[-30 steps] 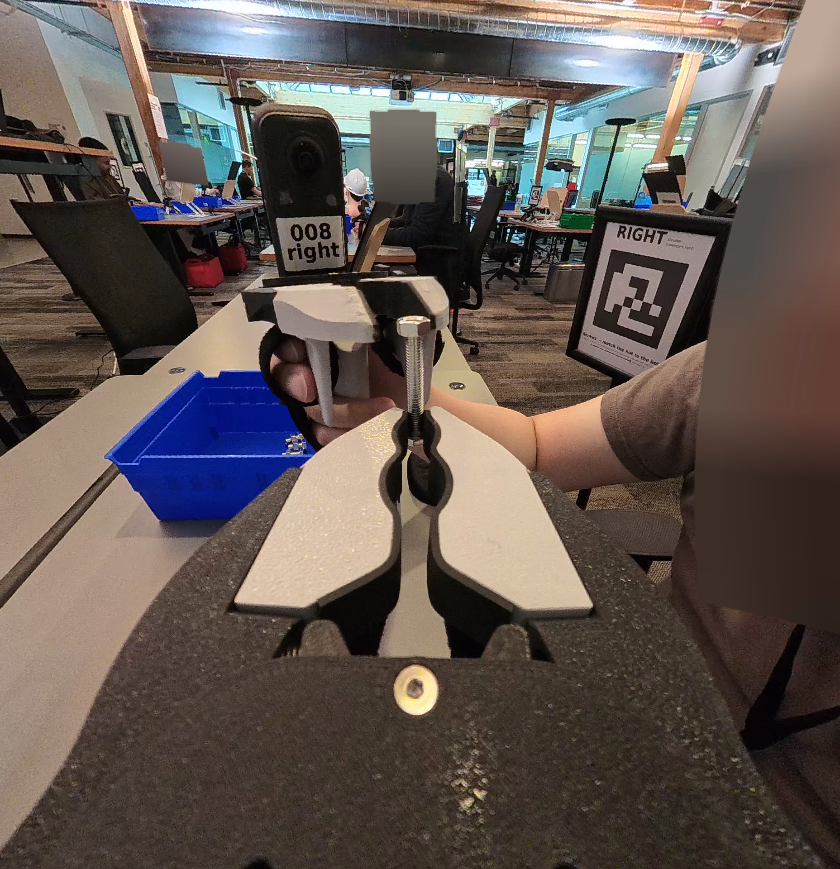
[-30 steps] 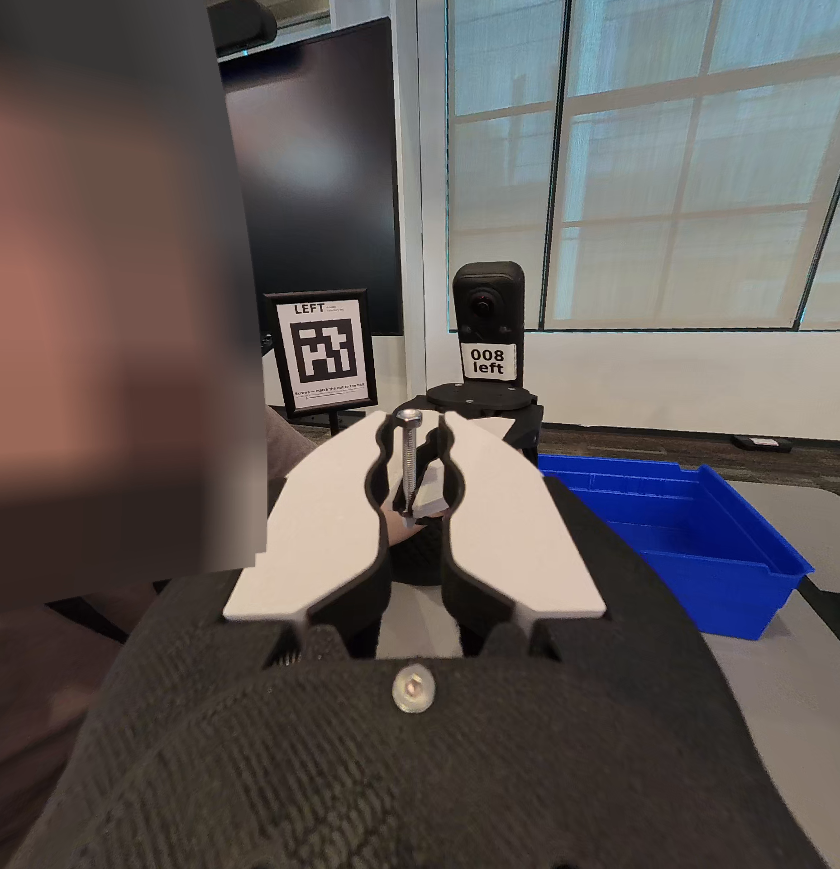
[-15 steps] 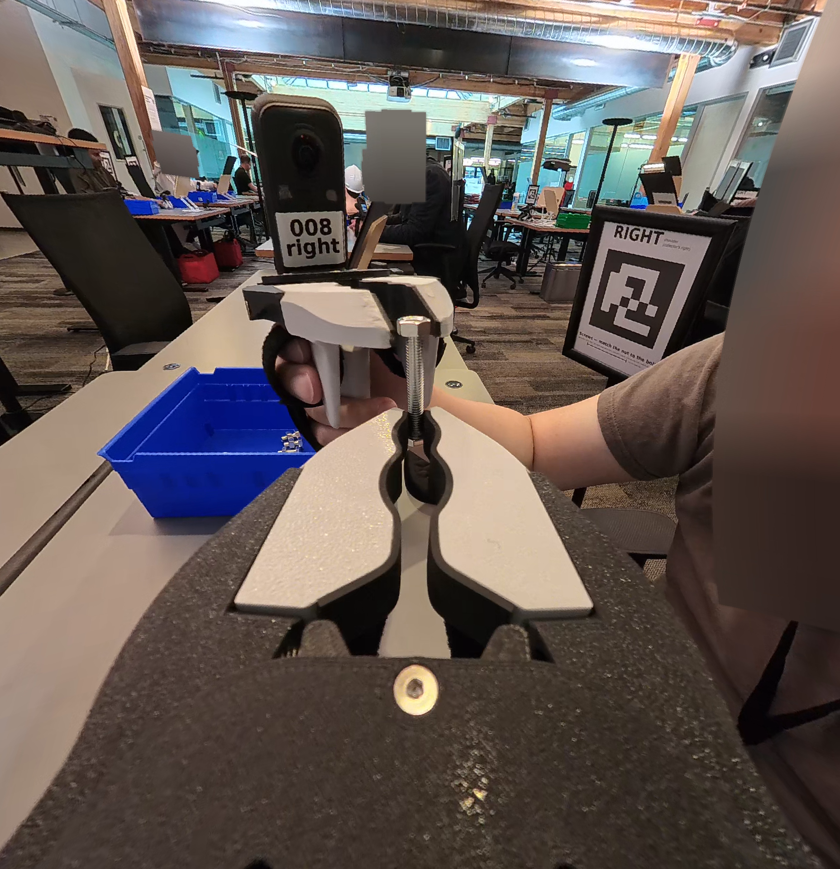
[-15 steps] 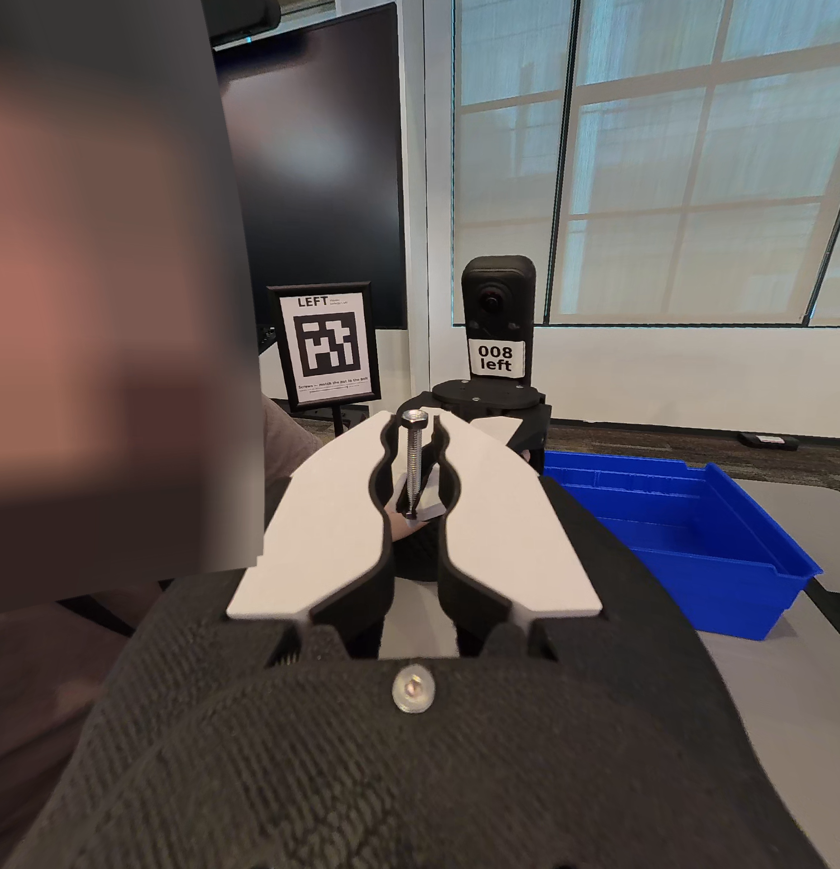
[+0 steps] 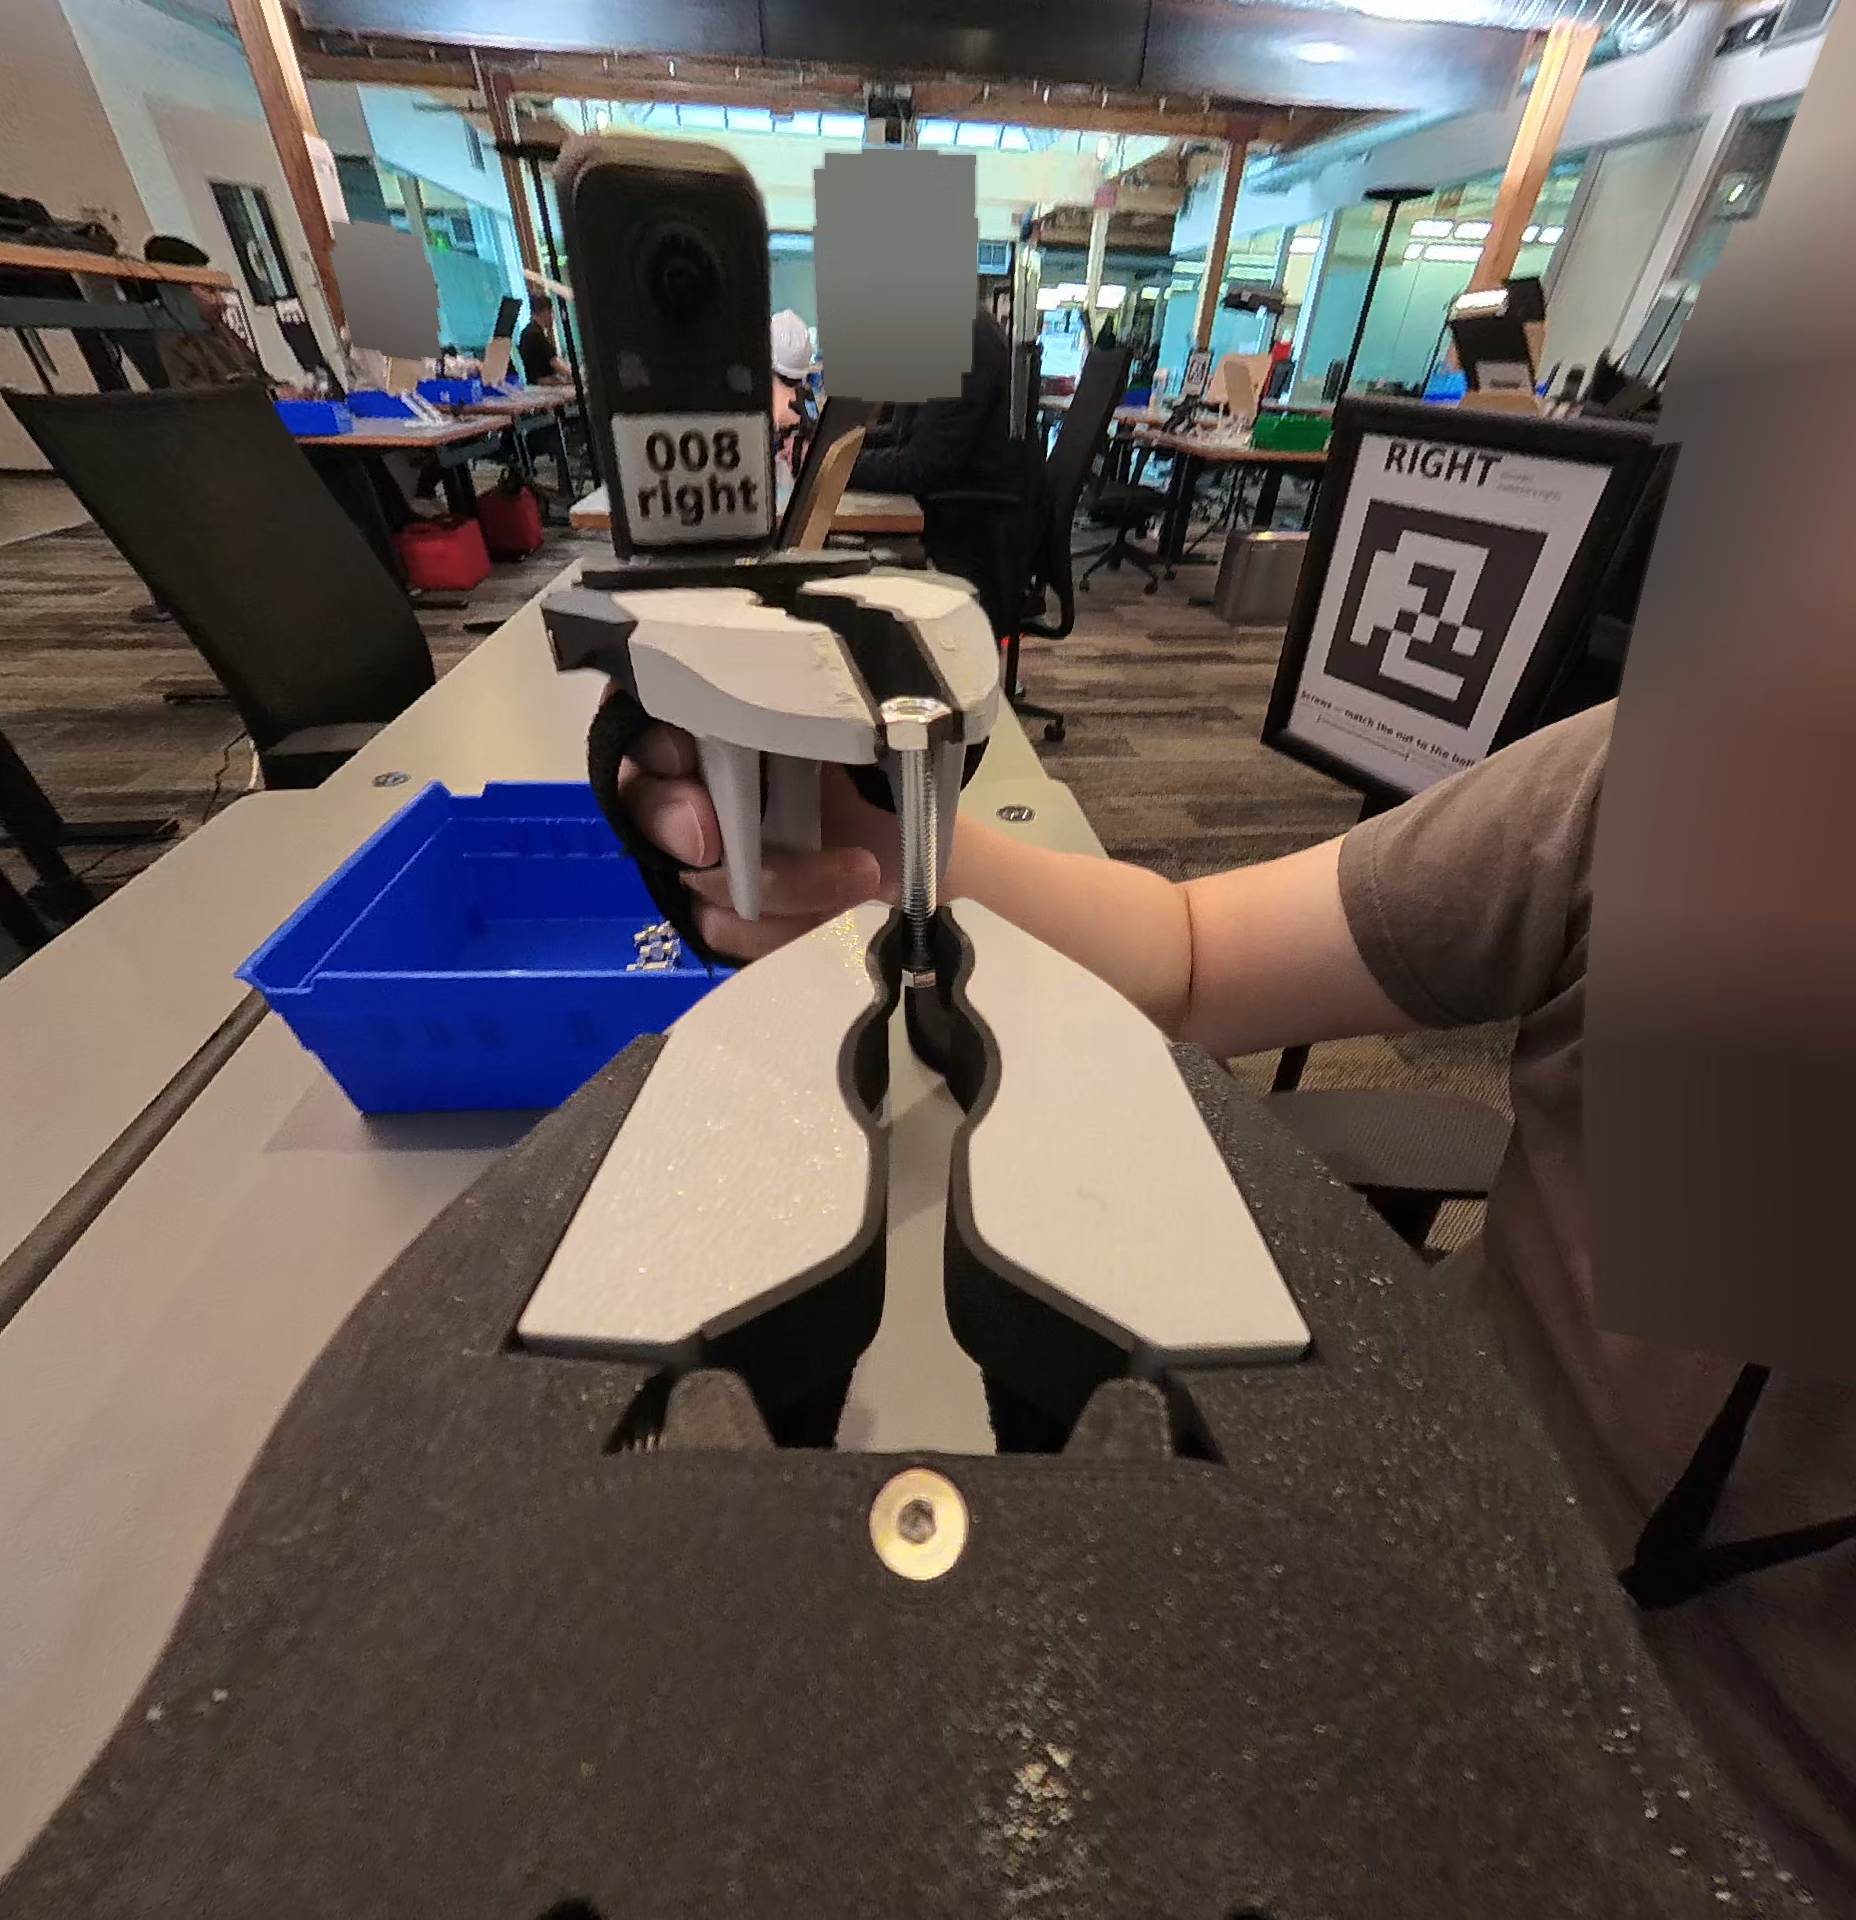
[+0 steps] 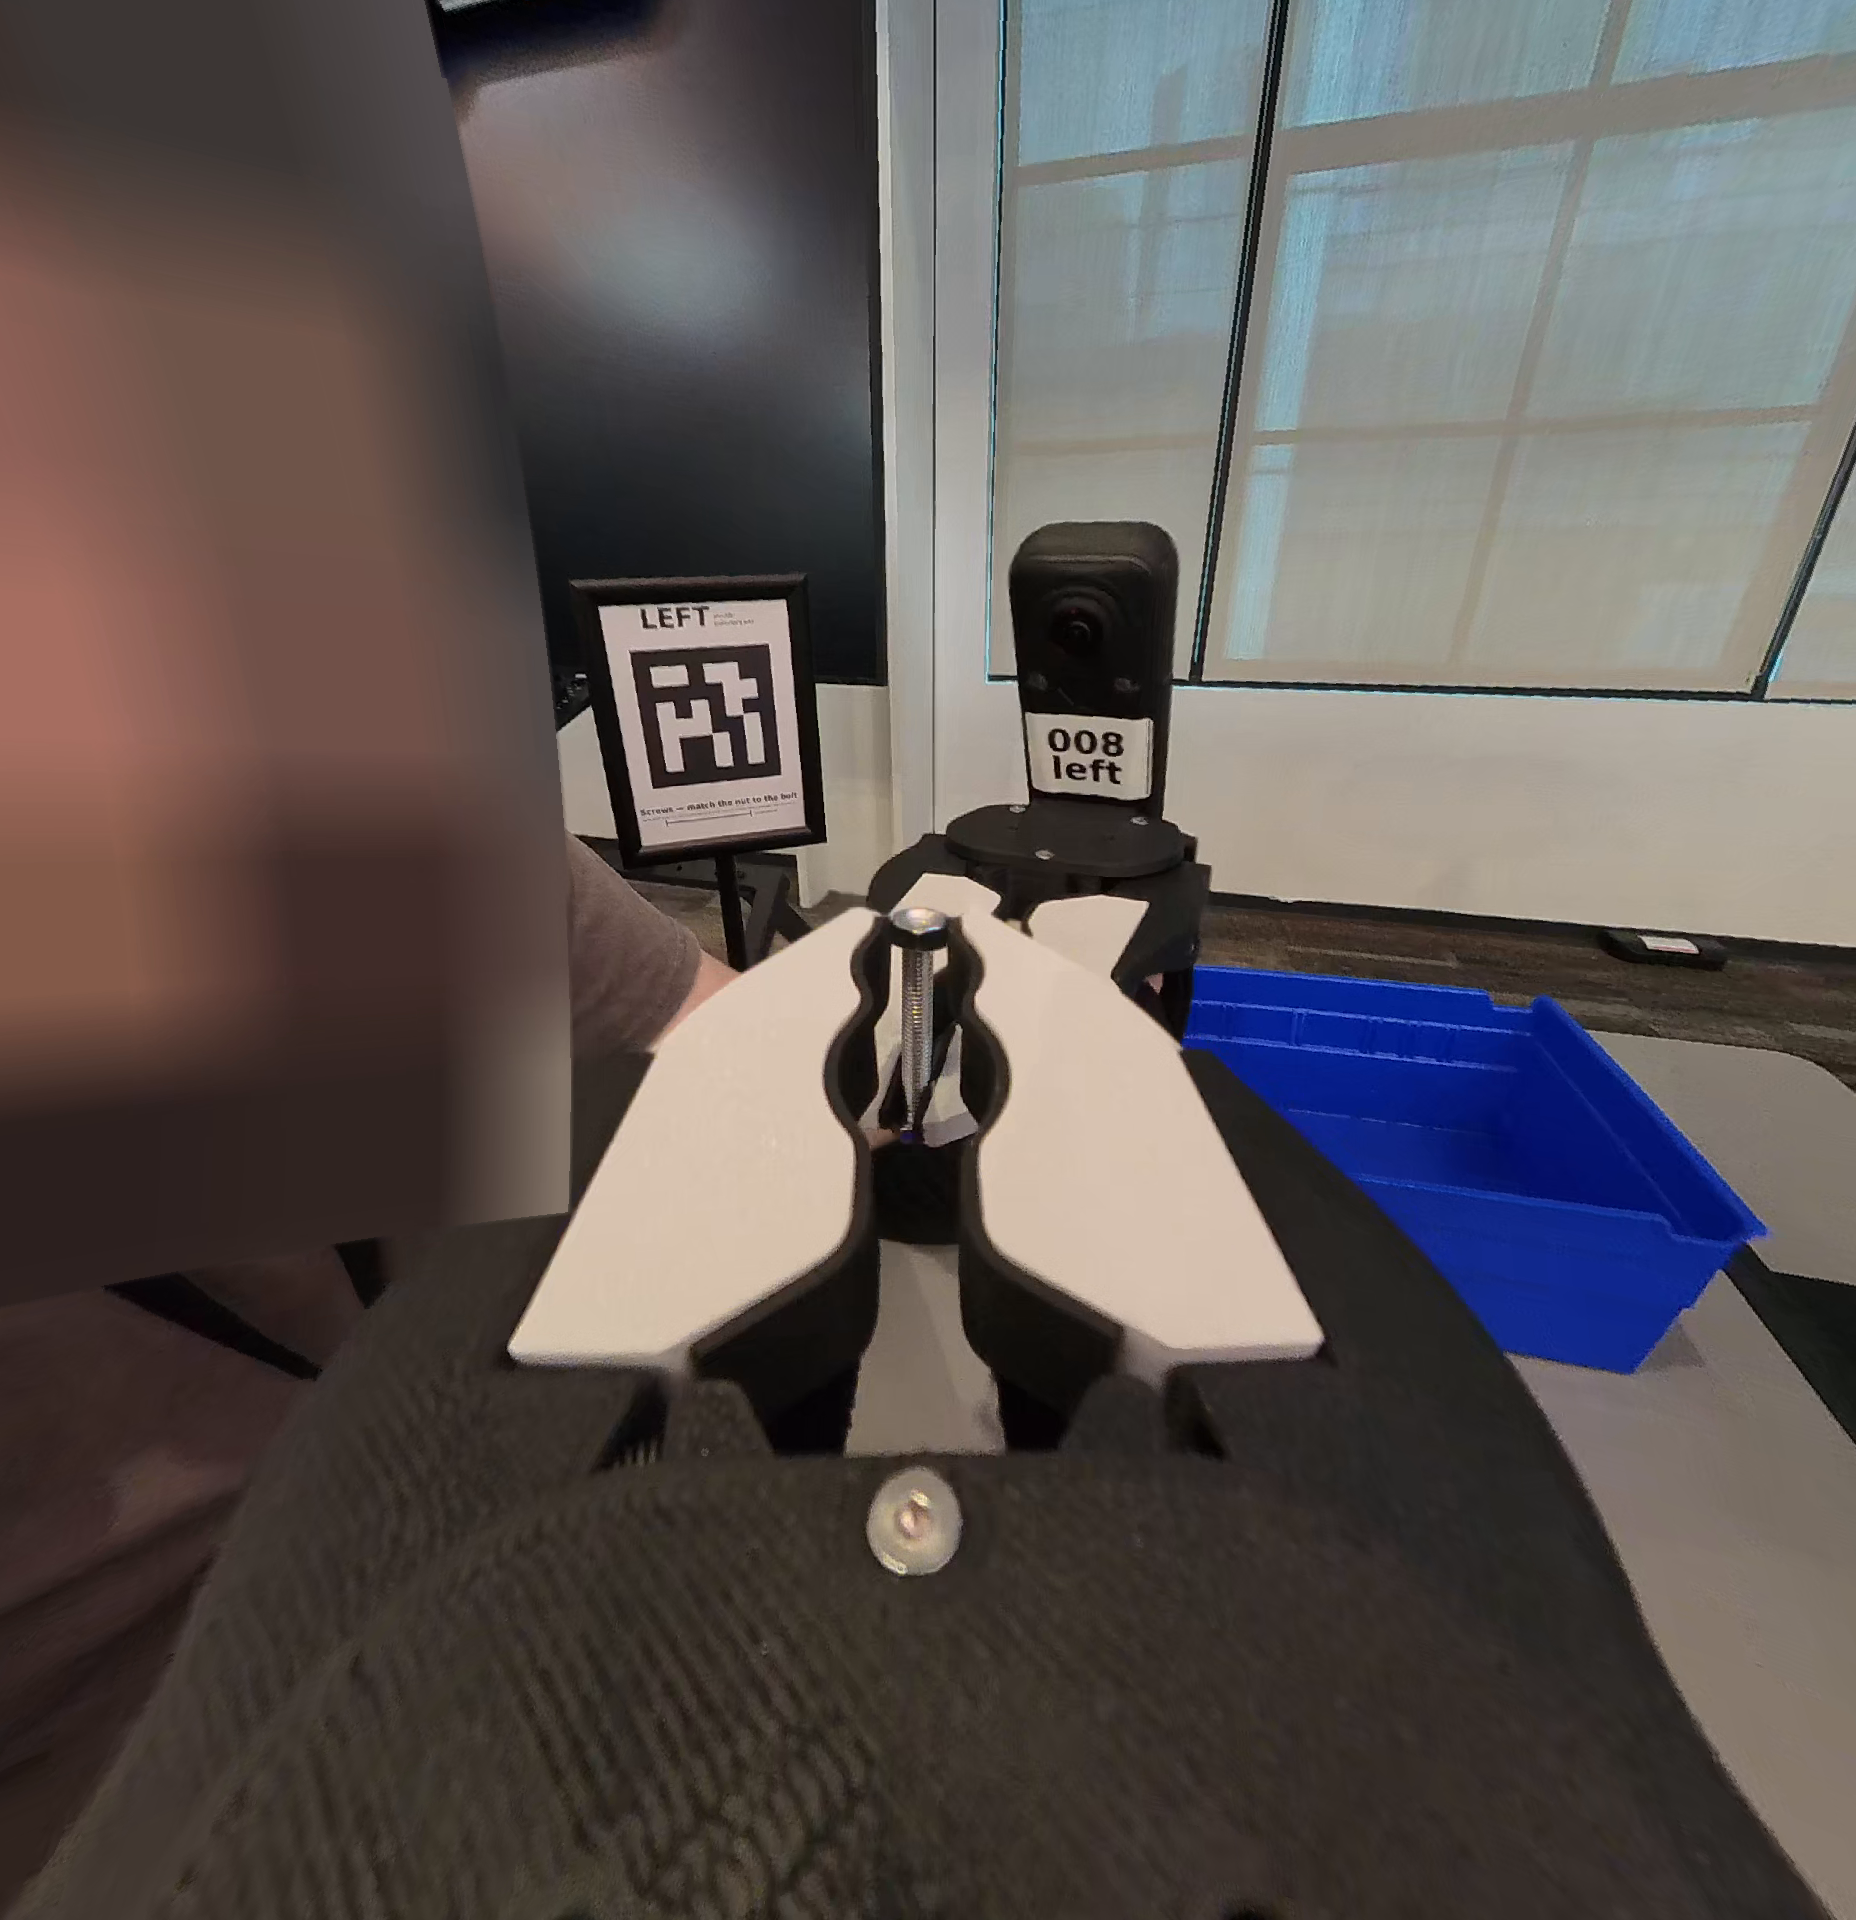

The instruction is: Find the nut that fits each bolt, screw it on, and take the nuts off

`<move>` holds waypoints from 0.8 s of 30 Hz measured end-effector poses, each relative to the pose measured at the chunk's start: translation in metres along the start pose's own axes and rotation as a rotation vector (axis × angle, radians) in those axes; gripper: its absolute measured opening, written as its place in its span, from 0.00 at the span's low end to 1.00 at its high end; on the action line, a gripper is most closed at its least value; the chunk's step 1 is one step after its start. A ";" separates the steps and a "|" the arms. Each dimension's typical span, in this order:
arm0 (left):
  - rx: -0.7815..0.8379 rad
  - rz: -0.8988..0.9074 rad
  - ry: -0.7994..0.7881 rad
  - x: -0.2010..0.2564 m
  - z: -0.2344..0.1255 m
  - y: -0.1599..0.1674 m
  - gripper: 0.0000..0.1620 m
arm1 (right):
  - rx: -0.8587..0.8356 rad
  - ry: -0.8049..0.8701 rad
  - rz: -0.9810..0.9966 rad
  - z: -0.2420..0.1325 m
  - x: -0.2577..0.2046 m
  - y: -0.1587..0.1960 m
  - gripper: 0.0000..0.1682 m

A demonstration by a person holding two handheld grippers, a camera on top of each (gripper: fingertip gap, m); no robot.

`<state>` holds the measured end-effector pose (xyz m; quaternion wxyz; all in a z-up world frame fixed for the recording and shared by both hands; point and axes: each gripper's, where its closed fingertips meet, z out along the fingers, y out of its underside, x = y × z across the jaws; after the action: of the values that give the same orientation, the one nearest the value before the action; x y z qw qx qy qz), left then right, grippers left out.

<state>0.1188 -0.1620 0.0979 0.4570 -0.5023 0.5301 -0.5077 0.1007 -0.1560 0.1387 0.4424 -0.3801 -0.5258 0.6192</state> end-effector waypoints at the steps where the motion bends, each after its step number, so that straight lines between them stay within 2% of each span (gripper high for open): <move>1: -0.011 0.003 -0.004 0.000 0.000 0.001 0.03 | -0.014 0.006 -0.009 0.000 0.000 0.001 0.06; 9: -0.060 0.001 0.023 0.004 0.002 0.008 0.03 | -0.104 0.010 -0.061 -0.002 -0.005 0.008 0.06; 19: -0.039 0.011 0.002 0.001 0.001 0.005 0.03 | -0.056 0.008 -0.033 -0.002 -0.001 0.006 0.06; 24: -0.034 0.017 -0.051 -0.007 -0.002 0.004 0.03 | -0.039 0.059 -0.029 -0.001 0.006 0.004 0.06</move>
<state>0.1171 -0.1553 0.0944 0.4659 -0.5184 0.5311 -0.4818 0.0988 -0.1498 0.1348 0.4591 -0.3992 -0.5299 0.5908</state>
